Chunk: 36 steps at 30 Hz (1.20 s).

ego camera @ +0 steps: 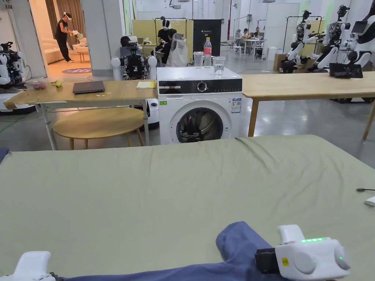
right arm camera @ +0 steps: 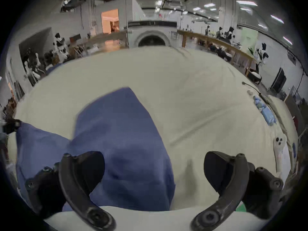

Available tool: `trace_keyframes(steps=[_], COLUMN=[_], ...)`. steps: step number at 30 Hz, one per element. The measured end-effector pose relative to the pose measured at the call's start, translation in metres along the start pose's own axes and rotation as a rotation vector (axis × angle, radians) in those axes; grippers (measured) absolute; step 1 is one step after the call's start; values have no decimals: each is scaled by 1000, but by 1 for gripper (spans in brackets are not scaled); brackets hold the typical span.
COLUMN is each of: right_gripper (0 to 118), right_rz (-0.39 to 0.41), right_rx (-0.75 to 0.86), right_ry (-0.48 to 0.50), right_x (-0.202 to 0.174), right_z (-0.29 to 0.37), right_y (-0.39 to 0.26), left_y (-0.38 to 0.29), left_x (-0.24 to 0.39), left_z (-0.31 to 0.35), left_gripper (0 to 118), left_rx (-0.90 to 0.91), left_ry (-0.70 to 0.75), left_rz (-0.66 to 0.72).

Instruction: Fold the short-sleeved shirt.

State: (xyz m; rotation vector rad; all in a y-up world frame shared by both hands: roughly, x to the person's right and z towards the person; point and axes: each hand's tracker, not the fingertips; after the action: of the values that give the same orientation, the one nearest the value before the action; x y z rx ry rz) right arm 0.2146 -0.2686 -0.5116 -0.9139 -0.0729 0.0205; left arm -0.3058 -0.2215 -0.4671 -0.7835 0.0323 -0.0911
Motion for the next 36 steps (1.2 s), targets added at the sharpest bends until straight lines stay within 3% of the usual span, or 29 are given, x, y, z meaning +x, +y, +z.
trace_keyframes(steps=[1, 3, 4, 5, 6, 8, 11, 16, 21, 24, 31, 32, 33, 34, 35, 36], right_gripper=[116, 75, 70, 38, 0, 0, 0, 0, 0, 0, 3, 17, 43, 78, 110, 114], right_rz=[2, 8, 14, 11, 2, -30, 36, 84, 212, 217, 33, 19, 9, 10, 13, 33], right_rx=[-26, -93, -104, -42, -43, -26, 64, 274, 382, 340, 184, 207, 234, 249, 273, 327], right_ry=[3, 63, 74, 19, 60, 138, 109, 142, 120, 101, 130, 134, 141, 128, 125, 135], right_x=[-2, -7, -11, -14, -13, -13, -10, 1, 13, 18, 27, 27, 27, 23, 18, 13], right_z=[-6, -15, -15, -4, 4, 15, 55, 157, 235, 240, 201, 206, 215, 227, 239, 252], right_y=[-3, 0, -3, -3, 0, -1, -2, -29, -104, -158, -246, -246, -243, -236, -227, -217], left_y=[1, 1, 1, 1, 0, -1, -6, -21, -74, -122, -220, -218, -213, -206, -198, -184], left_x=[0, 1, 1, 2, 2, 2, -2, -14, -24, -25, -22, -18, -12, -8, -9, 1], left_z=[2, 2, 2, 4, 5, 8, 29, 110, 196, 210, 200, 205, 214, 222, 221, 231], left_gripper=[0, 0, 0, 0, 0, 0, 0, 0, 0, 0, 4, 30, 63, 95, 114, 114], left_rx=[3, 2, 1, 0, -1, -2, 24, 149, 214, 133, -8, 8, 41, 83, 133, 195], left_ry=[-4, -3, -3, 0, 2, -2, -1, -61, -130, -155, -118, -93, -51, -43, -49, -62], left_rz=[-1, -9, -12, -16, -17, -20, -15, 37, 34, 25, 154, 145, 127, 107, 95, 91])
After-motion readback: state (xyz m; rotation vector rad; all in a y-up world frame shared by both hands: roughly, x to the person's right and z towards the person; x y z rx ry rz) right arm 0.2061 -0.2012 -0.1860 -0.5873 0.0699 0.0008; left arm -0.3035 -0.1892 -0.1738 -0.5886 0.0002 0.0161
